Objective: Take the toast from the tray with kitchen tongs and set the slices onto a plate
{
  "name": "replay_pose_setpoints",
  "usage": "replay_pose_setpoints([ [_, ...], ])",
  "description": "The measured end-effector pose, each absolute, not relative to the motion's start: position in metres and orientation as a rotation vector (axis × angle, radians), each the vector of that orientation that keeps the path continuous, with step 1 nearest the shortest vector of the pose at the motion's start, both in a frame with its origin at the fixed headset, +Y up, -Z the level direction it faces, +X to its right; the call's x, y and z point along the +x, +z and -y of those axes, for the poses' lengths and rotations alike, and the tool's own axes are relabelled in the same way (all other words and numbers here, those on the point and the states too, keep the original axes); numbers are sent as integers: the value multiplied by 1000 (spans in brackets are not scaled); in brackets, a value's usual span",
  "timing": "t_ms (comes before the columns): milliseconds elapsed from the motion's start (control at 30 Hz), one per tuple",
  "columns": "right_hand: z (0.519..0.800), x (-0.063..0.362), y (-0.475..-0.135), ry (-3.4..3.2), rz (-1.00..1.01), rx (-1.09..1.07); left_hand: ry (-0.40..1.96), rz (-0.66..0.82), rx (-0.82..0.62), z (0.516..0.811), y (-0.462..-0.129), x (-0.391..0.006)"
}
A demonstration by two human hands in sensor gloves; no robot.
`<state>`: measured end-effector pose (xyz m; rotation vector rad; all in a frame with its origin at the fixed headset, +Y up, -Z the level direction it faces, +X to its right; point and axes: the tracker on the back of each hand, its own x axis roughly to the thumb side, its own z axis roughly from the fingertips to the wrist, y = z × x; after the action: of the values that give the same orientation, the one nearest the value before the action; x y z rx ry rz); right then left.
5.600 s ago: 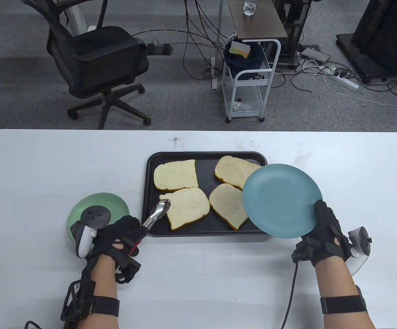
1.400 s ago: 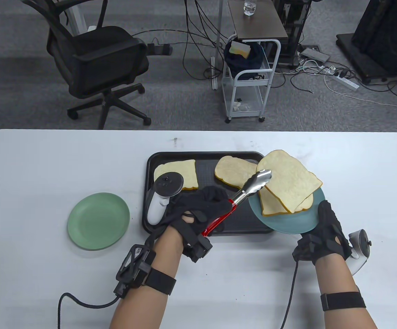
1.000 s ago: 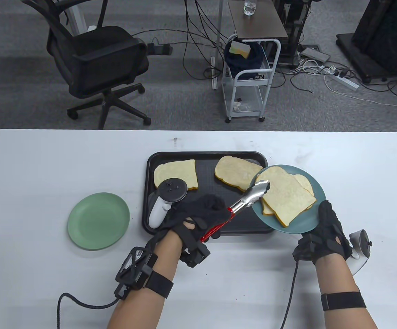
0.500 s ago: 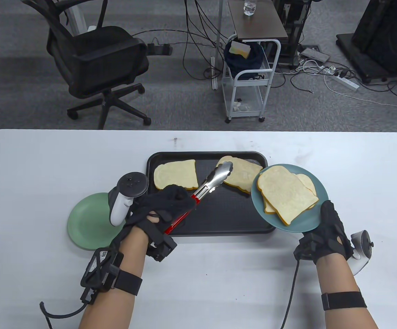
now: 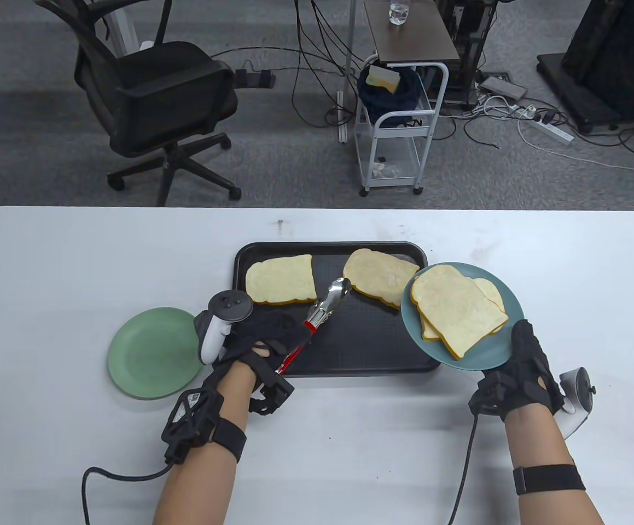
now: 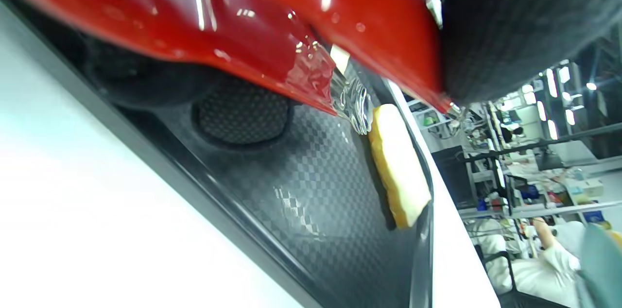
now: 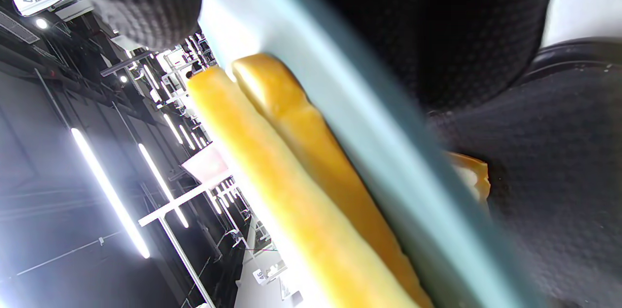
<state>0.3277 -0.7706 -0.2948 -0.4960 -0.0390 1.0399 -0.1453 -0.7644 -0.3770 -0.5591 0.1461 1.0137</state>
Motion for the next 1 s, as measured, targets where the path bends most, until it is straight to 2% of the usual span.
replay_pose_setpoints([
  [433,770,329,-296,1019,42,-488,1049,-237,-601,789,-430,-109],
  [700,771,329,-296,1020,41,-486,1077,-302,-601,797,-436,-102],
  [867,772,329,-296,1022,41,-497,1147,-263,-555,770,-429,-120],
  [1000,772,329,-296,1027,43,-504,1225,-194,-467,719,-421,-141],
])
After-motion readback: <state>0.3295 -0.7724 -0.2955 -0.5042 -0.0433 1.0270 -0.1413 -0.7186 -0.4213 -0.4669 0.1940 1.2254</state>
